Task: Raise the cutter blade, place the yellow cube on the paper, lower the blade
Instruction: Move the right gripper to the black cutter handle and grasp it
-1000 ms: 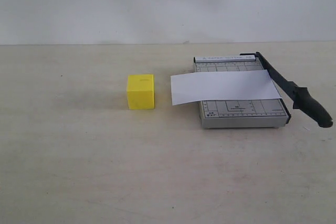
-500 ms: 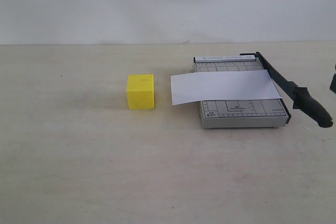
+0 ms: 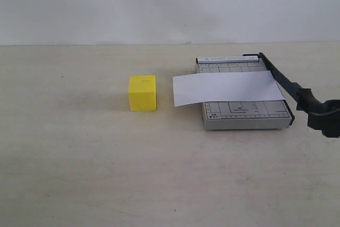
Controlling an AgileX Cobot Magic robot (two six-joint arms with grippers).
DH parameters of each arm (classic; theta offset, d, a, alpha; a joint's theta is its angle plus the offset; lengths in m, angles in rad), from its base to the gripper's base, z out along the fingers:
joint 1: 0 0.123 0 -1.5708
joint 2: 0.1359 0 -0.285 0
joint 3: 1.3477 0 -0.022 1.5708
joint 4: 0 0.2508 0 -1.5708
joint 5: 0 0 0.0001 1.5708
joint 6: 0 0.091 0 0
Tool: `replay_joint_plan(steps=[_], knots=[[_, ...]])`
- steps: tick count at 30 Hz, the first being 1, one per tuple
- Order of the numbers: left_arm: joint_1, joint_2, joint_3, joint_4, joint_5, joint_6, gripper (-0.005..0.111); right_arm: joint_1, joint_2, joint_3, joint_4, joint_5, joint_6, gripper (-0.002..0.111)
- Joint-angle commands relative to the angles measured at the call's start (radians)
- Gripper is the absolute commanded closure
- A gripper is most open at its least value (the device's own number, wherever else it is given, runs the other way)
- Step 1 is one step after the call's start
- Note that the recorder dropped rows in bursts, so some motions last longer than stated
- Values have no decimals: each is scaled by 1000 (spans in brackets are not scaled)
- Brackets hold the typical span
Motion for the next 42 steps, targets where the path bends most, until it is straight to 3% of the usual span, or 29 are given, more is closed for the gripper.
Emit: replay_joint_plan(steps=[1,6,10,42], knots=[[-4,-3,-3,1,-15,-2,102,1,31,4,-18,-22,-7,49],[-4,-3,-3,1,-15,-2,102,1,39,4,-25,-20,17,77],[-4,-3,-3,1,-15,-2,102,1,39,4,-27,-23,21,107],[-4,-3,-3,1,-15,-2,102,1,-140,4,-94,-236,17,108]])
